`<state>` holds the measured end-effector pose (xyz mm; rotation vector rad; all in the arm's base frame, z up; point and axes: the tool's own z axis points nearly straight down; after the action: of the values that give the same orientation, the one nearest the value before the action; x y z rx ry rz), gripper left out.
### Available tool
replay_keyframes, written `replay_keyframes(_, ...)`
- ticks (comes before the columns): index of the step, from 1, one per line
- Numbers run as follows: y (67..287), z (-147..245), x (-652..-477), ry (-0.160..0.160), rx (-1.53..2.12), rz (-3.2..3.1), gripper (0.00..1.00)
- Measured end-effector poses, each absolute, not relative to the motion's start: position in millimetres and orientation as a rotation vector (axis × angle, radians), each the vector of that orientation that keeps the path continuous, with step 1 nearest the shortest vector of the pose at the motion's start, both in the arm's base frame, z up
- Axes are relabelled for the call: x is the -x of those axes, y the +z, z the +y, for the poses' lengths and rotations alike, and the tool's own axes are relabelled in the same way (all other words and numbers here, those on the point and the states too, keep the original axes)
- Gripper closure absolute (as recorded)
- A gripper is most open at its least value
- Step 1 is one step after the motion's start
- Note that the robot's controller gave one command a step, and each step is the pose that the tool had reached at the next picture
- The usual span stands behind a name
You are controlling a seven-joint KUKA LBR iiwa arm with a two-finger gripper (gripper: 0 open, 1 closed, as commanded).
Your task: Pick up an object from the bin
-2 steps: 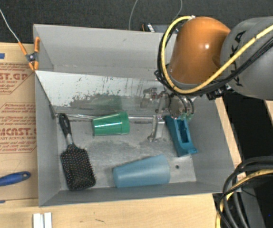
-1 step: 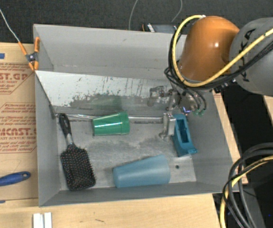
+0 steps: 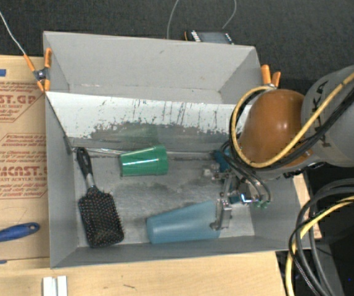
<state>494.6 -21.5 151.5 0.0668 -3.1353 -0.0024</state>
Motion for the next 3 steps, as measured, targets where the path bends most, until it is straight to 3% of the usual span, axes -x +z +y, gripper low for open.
replay_keyframes(1,76,-6,-487.7,-0.002,0.128,-3.129,0.0)
replay_keyframes(2,71,32,-493.1,-0.004,-0.165,-3.135,0.0)
replay_keyframes(3,86,38,-518.8,-0.005,-0.215,-3.136,0.0)
